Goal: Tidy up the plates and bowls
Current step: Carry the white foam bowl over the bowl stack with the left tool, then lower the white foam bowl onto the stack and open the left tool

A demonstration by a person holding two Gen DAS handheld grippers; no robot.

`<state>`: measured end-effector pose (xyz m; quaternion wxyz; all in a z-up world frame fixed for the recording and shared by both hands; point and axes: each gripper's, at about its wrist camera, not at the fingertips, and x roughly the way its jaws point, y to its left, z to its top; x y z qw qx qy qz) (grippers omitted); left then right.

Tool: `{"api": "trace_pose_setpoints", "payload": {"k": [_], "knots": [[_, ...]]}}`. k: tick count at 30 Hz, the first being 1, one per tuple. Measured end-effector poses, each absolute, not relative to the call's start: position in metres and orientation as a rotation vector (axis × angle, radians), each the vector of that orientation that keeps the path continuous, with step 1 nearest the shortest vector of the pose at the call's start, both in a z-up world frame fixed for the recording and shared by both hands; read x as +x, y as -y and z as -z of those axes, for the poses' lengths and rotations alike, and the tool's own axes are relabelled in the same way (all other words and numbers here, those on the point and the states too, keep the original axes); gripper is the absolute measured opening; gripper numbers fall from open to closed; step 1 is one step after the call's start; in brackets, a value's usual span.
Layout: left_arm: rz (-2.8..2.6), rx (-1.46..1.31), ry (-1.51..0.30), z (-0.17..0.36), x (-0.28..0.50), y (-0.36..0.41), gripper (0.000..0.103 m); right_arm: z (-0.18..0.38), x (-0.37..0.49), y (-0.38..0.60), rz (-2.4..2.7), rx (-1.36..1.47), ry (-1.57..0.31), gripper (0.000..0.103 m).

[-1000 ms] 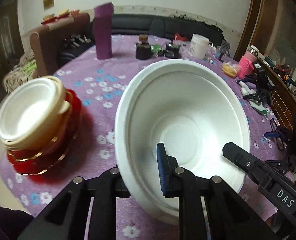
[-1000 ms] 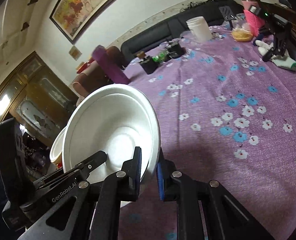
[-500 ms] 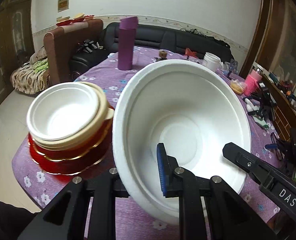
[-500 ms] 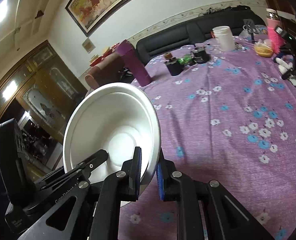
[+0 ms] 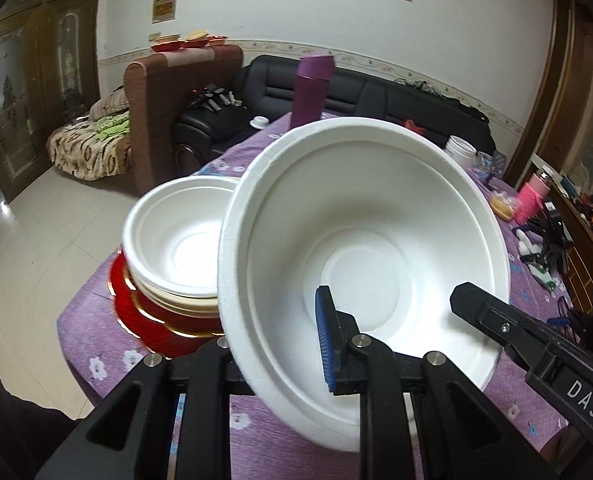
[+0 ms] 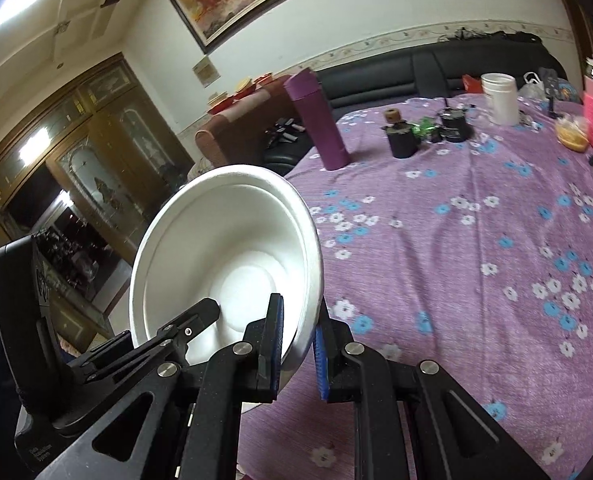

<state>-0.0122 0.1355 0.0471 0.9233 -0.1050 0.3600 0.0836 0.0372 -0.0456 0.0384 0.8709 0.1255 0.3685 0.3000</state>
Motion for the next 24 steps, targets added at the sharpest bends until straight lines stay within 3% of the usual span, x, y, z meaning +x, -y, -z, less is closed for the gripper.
{"api": "trace_pose_setpoints", "payload": {"k": [20,22,24], "knots": [[-0.403,-0.201,-0.794,-0.042,0.033,-0.219,0.024,-0.038,0.108,-0.071,-0.721,0.146,-0.893,0.016],[-0.409,-0.209,-0.796,-0.040,0.034,-0.225,0.029,-0.031,0.113,-0.077,-0.724,0.141,-0.916,0.017],[-0.396,-0.223,-0.788,-0.042,0.034,-0.225,0.043,-0.028,0.114,-0.081,-0.720,0.132,-0.919,0.018]]}}
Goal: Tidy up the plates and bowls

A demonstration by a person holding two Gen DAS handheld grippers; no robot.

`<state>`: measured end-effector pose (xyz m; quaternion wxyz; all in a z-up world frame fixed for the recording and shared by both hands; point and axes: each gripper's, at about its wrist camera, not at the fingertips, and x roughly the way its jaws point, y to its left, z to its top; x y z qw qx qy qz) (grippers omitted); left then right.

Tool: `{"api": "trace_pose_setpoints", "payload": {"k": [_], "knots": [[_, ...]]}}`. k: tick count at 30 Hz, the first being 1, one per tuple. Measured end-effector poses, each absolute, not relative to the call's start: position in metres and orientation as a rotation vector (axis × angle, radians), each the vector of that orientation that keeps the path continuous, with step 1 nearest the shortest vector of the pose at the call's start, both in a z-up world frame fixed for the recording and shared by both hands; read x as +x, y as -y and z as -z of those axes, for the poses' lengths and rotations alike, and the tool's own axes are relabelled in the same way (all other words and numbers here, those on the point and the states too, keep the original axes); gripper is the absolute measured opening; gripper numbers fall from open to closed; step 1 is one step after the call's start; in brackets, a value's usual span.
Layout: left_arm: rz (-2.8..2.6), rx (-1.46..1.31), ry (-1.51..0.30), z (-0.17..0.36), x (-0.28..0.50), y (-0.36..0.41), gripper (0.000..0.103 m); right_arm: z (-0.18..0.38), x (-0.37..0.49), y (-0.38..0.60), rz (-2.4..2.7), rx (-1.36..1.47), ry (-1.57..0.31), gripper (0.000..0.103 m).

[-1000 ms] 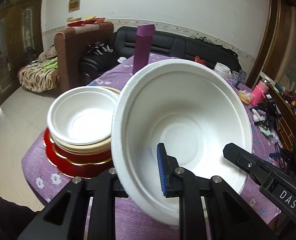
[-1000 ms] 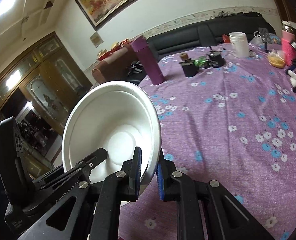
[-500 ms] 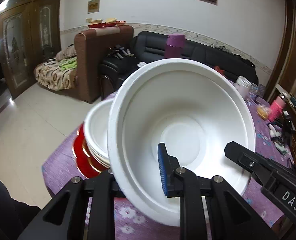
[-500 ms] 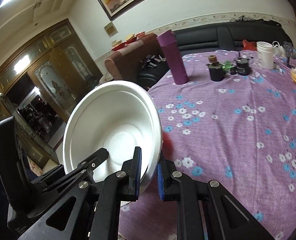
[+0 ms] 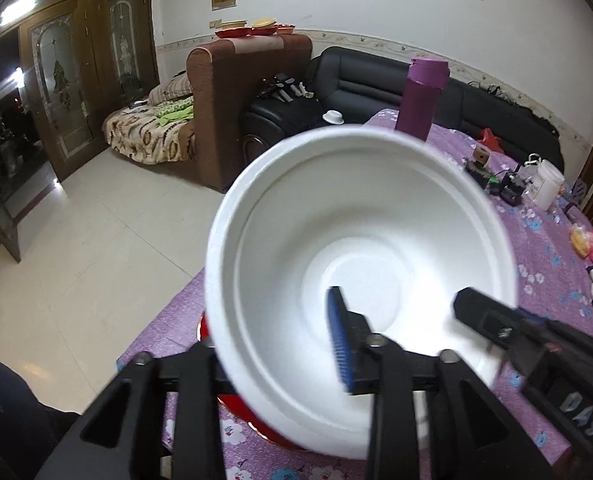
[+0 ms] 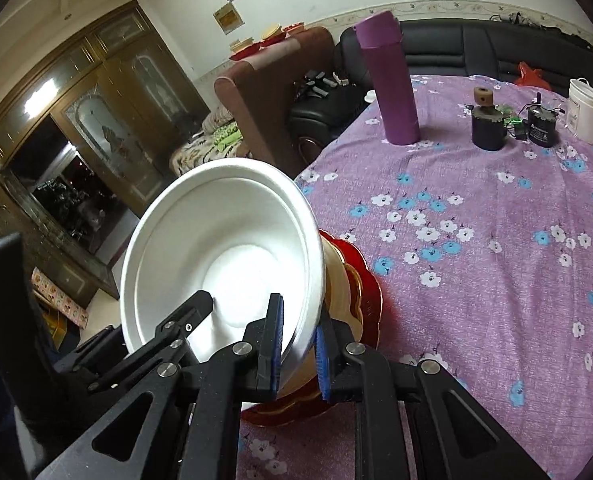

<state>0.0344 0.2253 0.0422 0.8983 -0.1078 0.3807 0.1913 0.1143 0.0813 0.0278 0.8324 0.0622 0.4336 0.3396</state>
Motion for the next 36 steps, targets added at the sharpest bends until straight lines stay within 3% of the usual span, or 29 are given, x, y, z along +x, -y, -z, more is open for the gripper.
{"api": "trace_pose_setpoints", "payload": {"k": [1,5,7,9,10,15,19,23,29,36], "knots": [[-0.394,-0.223,-0.779,-0.044,0.034,-0.224,0.056,-0.026,0.114,-0.083,-0.716,0.123,-0.913,0.018],[-0.452,-0.204,-0.727,-0.050,0.027,-0.226,0.068,-0.025,0.112,-0.087,-0.680,0.084,-0.862,0.021],[-0.475,-0.227,-0.702,-0.052,0.020,-0.231,0.072,-0.026,0.114,-0.083,-0.671,0.096,-0.827,0.046],[-0.486,-0.255,-0.682,-0.052,0.013,-0.235,0.080,-0.025,0.116,-0.077,-0.657,0.132,-0.818,0.062],[-0.490,-0.260,-0.674,-0.053,0.011,-0.236,0.081,-0.024,0.117,-0.071,-0.661,0.172,-0.816,0.066],[-0.561,-0.205,-0.565,-0.064,-0.011,-0.220,0.082,-0.030,0.108,-0.049,-0.643,0.244,-0.784,0.072],[-0.626,-0.145,-0.385,-0.081,-0.048,-0.186,0.103,-0.034,0.090,-0.023,-0.603,0.270,-0.736,0.082],[-0.625,-0.075,-0.292,-0.083,-0.068,-0.151,0.103,-0.028,0.072,0.003,-0.555,0.281,-0.724,0.084],[-0.497,-0.042,-0.465,-0.069,-0.054,-0.118,0.103,-0.012,0.048,0.034,-0.447,0.258,-0.739,0.086],[-0.477,-0.068,-0.534,-0.067,-0.052,-0.105,0.103,-0.005,0.029,0.050,-0.383,0.200,-0.730,0.088]]}}
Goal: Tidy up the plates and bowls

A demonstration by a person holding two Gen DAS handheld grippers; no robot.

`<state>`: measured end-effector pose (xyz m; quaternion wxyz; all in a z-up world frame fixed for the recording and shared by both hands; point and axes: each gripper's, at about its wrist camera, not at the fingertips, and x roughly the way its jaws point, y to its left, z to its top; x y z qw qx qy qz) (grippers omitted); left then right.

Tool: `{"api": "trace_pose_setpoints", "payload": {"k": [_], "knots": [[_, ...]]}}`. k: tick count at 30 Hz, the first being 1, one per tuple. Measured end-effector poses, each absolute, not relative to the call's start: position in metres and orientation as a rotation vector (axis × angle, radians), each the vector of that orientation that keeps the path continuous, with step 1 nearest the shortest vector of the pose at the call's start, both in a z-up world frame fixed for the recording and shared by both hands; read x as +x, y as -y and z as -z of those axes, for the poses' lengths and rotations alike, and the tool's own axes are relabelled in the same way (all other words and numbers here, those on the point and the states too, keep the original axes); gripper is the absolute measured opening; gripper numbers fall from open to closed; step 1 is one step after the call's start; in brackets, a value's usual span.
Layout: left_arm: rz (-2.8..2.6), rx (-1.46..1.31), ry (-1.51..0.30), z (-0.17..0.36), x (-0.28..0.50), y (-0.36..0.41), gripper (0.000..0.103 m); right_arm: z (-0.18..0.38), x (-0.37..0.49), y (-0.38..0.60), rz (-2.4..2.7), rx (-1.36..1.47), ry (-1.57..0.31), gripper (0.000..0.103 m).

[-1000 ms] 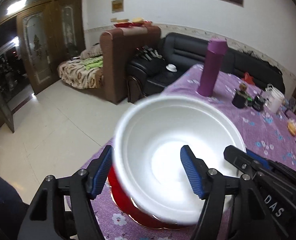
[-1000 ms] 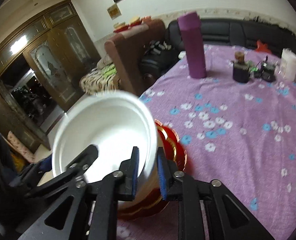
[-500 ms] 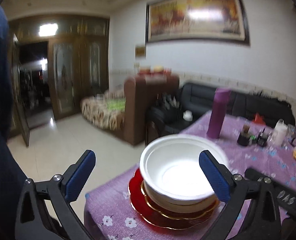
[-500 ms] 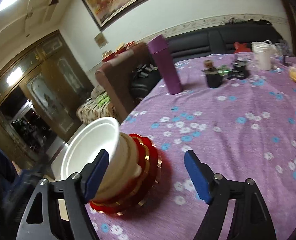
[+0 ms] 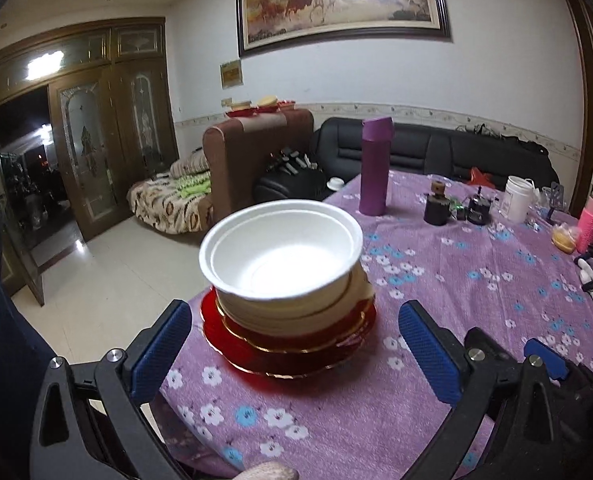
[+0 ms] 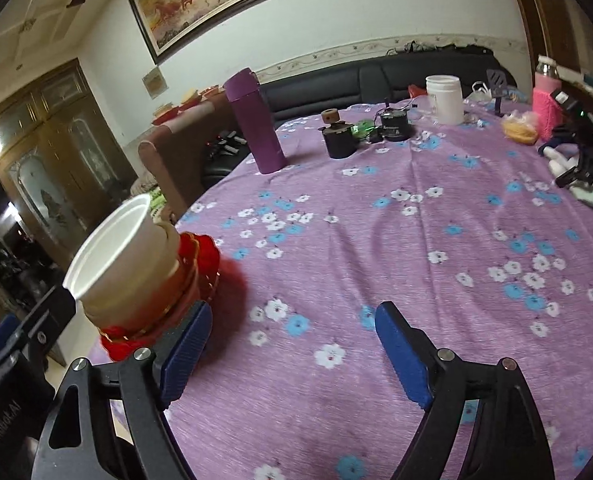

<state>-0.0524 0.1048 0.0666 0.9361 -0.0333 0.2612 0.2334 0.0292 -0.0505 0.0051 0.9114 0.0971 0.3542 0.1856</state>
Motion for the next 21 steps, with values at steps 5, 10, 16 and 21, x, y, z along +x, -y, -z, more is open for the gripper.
{"api": "trace_pose_setpoints", "payload": {"k": [5,10,16,21], "knots": [[-0.472,-0.086,-0.569,-0.063,-0.054,-0.103,0.103,-0.003,0.021,0.043,-0.398,0.140,-0.719,0.089],[-0.460,-0.095,-0.593,-0.060,-0.051,-0.104,0.103,-0.004,0.012,0.028,-0.411,0.062,-0.699,0.090],[-0.456,-0.117,-0.620,-0.055,-0.047,-0.111,0.103,-0.002,0.007,0.017,-0.424,0.009,-0.693,0.090],[-0.462,-0.132,-0.641,-0.050,-0.042,-0.118,0.103,-0.001,0.003,0.009,-0.435,-0.022,-0.685,0.090]]}}
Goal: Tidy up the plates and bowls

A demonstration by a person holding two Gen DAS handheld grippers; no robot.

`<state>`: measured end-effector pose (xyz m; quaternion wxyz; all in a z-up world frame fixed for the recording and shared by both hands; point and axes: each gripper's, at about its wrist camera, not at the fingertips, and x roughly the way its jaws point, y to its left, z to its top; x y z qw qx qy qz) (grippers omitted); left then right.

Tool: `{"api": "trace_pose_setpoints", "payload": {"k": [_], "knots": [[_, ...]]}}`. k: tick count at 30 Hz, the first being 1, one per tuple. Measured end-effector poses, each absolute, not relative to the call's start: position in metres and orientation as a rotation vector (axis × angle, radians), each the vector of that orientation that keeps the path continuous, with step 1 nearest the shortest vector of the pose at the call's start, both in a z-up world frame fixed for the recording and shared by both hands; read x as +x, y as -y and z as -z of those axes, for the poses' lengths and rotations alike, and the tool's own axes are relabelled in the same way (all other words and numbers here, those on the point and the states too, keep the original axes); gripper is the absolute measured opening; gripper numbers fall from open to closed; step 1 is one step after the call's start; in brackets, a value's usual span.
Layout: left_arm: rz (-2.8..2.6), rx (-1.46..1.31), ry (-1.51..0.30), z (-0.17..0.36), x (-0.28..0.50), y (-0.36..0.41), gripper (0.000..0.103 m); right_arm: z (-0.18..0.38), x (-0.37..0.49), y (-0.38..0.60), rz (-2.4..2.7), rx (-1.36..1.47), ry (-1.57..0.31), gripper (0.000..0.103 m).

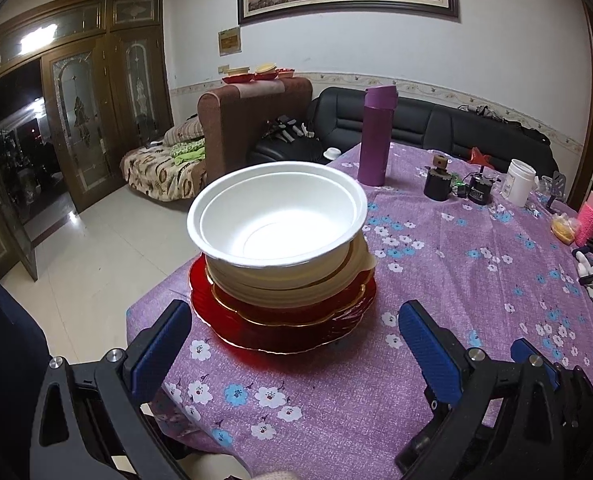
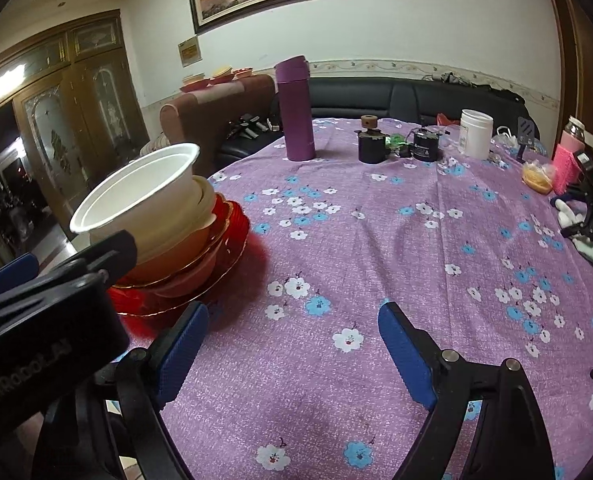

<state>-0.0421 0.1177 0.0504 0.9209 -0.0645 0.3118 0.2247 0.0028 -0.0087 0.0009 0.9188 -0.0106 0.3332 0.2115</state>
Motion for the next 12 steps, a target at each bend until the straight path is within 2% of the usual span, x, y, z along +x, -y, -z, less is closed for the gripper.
{"api": "trace_pose_setpoints", "payload": {"k": [12], "knots": [[-0.479,-0.151,-0.668,-0.049,-0.019,-0.123,0.103,-0.003,0.000,-0.003,-0.472,-0.125,-0.649,0.091]]}}
